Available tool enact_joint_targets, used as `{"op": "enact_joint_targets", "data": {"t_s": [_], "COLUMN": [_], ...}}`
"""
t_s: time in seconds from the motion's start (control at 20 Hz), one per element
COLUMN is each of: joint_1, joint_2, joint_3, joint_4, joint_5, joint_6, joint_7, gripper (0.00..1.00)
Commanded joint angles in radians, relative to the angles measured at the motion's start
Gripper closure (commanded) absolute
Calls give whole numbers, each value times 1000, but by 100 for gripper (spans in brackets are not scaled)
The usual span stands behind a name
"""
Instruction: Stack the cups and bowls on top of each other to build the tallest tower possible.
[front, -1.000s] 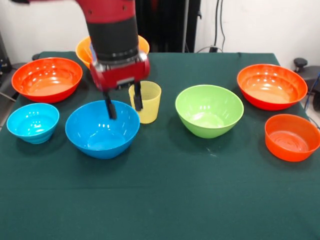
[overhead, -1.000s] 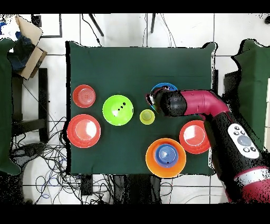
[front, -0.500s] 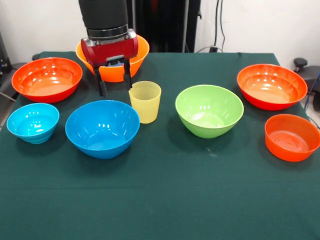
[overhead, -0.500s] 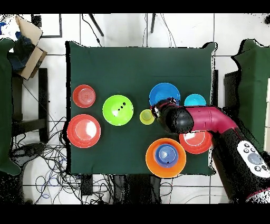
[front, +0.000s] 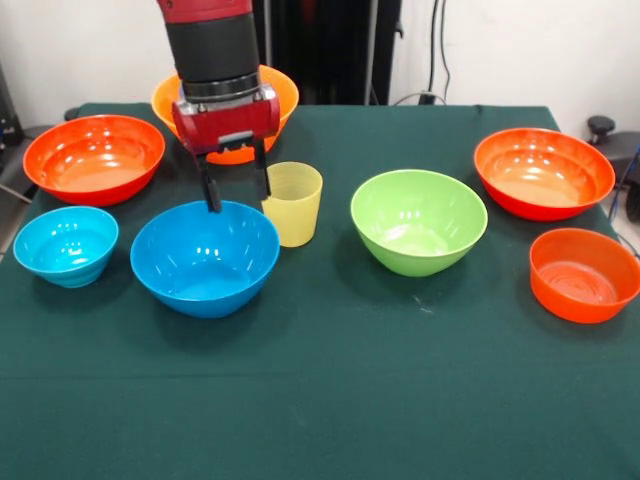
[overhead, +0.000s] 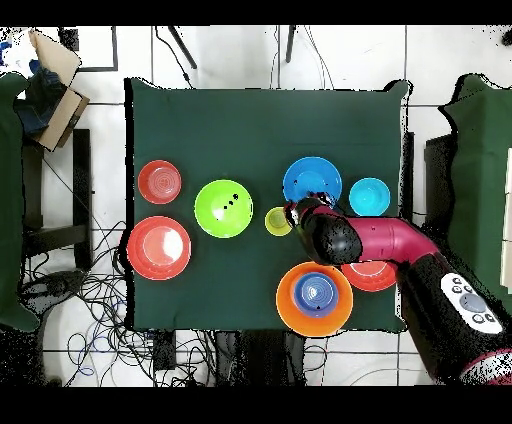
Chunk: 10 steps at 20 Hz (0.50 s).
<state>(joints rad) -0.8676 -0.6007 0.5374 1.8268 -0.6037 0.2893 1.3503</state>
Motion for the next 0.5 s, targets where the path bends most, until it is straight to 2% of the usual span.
{"op": "enact_joint_targets", "data": {"t_s": [0.05, 0.5], "joint_1": [37, 77], "joint_2": [74, 104], "joint_3": [-65, -101], "joint_4": [53, 43], "joint_5": [-93, -85], "joint_6": [-78, -131], "joint_7": [93, 97], "gripper": [0, 0]}}
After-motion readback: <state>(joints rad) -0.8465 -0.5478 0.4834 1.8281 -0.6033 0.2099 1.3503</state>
